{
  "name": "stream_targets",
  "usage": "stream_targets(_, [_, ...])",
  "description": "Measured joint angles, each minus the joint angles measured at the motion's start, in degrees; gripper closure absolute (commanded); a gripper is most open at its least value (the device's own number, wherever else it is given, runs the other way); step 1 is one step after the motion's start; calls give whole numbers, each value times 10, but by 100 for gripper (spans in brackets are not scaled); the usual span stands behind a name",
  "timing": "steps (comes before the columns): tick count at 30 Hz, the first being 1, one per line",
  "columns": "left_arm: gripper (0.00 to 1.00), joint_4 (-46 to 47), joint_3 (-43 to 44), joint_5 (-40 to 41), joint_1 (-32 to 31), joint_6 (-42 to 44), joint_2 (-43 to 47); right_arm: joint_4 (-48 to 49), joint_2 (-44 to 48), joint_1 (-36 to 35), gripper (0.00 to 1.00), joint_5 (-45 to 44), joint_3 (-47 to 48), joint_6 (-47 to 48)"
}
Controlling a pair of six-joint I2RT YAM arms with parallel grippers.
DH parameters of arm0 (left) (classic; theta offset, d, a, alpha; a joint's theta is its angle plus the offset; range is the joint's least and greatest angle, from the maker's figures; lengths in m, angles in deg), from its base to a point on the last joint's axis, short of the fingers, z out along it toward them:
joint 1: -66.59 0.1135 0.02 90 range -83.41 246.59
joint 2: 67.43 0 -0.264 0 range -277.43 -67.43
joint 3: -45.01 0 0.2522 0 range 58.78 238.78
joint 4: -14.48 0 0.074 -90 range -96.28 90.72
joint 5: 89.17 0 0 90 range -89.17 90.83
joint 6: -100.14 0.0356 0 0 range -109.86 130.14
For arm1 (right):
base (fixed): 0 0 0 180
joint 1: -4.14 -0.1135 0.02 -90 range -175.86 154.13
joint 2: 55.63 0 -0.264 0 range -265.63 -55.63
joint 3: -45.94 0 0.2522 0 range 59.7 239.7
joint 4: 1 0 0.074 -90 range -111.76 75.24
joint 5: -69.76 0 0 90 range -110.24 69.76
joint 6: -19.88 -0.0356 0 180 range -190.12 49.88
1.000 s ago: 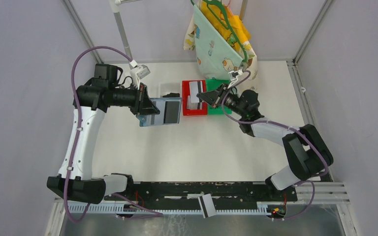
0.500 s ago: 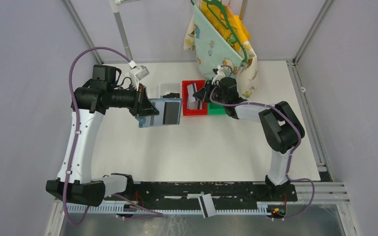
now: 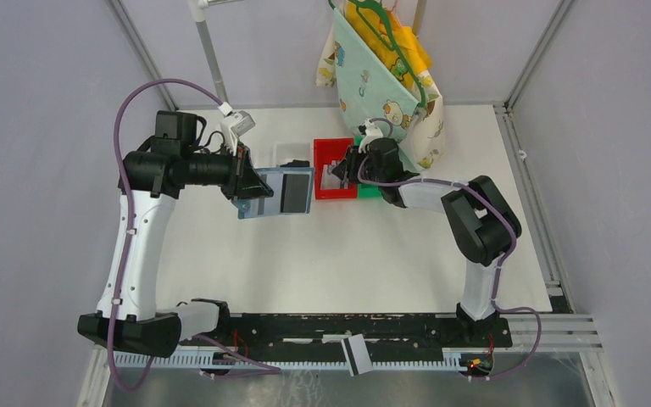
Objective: Take the credit cards out of the card holder
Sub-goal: Place the credit card in the storage box, then remove the credit card from the card holder.
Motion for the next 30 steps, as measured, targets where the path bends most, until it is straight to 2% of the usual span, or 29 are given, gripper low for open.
stream_targets(2, [93,-1,0,0,0,0,1,-10,10,-3,49,-9,-3,9])
stream_targets(6, [92,-3,1,-2,0,0,1,-5,83,-14,21,-10,-46,22])
stream_targets(7, [93,-3,1,-2,0,0,1,5,115,-19,13,-2,-68,21])
stream_targets(10, [94,3,1,-6,0,0,3,72,228,-30,2,38,-148,3])
stream_targets(15, [95,37,1,-18,0,-21,5,268,353,-39,2,117,-275,-83])
stream_targets(18, [95,68,-2,-29,0,-48,9,400,363,-48,2,133,-331,-160])
stream_targets(21, [95,91,-4,-40,0,-70,11,492,349,-76,2,131,-353,-223])
stream_targets(24, [94,103,-4,-48,0,-86,11,544,336,-117,2,114,-353,-256])
stream_targets(30, [93,112,-7,-63,0,-101,12,571,295,-175,2,55,-339,-269])
